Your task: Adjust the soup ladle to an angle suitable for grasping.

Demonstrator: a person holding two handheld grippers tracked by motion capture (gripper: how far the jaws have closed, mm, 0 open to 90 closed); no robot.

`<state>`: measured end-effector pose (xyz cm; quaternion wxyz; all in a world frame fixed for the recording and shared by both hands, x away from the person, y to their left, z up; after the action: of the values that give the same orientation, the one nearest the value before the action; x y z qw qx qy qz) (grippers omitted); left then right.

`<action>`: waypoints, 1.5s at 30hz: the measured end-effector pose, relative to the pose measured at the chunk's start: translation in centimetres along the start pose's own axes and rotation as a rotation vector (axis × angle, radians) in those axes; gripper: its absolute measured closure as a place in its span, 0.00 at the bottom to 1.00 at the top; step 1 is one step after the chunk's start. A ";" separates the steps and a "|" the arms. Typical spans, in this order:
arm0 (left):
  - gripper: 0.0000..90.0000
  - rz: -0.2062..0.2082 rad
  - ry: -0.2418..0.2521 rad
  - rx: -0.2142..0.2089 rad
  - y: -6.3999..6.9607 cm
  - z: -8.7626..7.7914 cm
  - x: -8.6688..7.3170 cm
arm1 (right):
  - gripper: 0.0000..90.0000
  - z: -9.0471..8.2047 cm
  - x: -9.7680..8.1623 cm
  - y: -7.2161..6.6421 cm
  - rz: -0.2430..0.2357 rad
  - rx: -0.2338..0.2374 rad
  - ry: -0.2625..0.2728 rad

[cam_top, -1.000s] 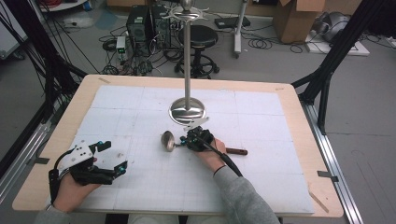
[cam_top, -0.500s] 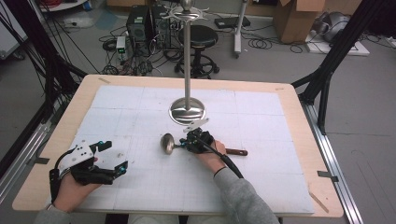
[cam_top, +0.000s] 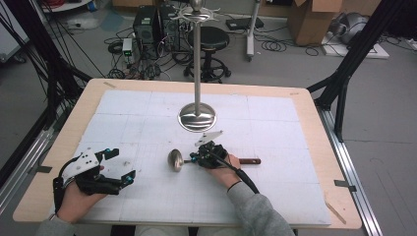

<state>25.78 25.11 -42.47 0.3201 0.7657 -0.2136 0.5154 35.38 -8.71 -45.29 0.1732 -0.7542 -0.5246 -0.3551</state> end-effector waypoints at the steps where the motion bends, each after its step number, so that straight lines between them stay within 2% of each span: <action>1: 0.02 0.001 0.000 -0.004 0.0 0.0 0.0 | 1.00 -0.1 -0.1 -0.3 0.005 0.005 -0.001; 9: 0.02 0.004 -0.006 -0.010 0.1 0.1 0.0 | 1.00 -1.0 -0.4 -1.6 -0.018 0.039 -0.026; 10: 0.02 0.002 -0.006 -0.008 0.1 0.1 0.0 | 1.00 -1.3 -0.5 -1.9 -0.032 0.048 -0.032; 15: 0.02 0.004 -0.006 -0.007 0.1 0.1 0.0 | 1.00 -2.0 -1.0 -2.7 -0.038 0.069 -0.029; 22: 0.02 0.004 -0.012 -0.008 0.1 0.1 -0.1 | 1.00 -2.9 -1.6 -3.7 -0.086 0.098 -0.042; 29: 0.02 0.004 -0.014 -0.008 0.1 0.1 -0.1 | 1.00 -3.3 -1.8 -4.2 -0.096 0.095 -0.051; 37: 0.02 0.005 -0.015 -0.006 0.1 0.2 -0.1 | 1.00 -4.0 -2.3 -4.6 -0.086 0.118 -0.056; 45: 0.02 0.006 -0.019 -0.008 0.1 0.3 -0.1 | 1.00 -5.7 -3.6 -5.5 -0.098 0.146 -0.066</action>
<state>25.82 24.84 -42.60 0.3194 0.7686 -0.2211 0.5082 27.63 -12.62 -44.53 0.1929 -0.7243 -0.5906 -0.2988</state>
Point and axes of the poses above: each handheld gripper's, and its own axes: z roughly forward along the jaws, x roughly out of its top, y roughly to its right, the point moved 1 cm from there along z, roughly forward along the jaws, and after that the axes turned 12 degrees about -z, right-handed, at the moved point
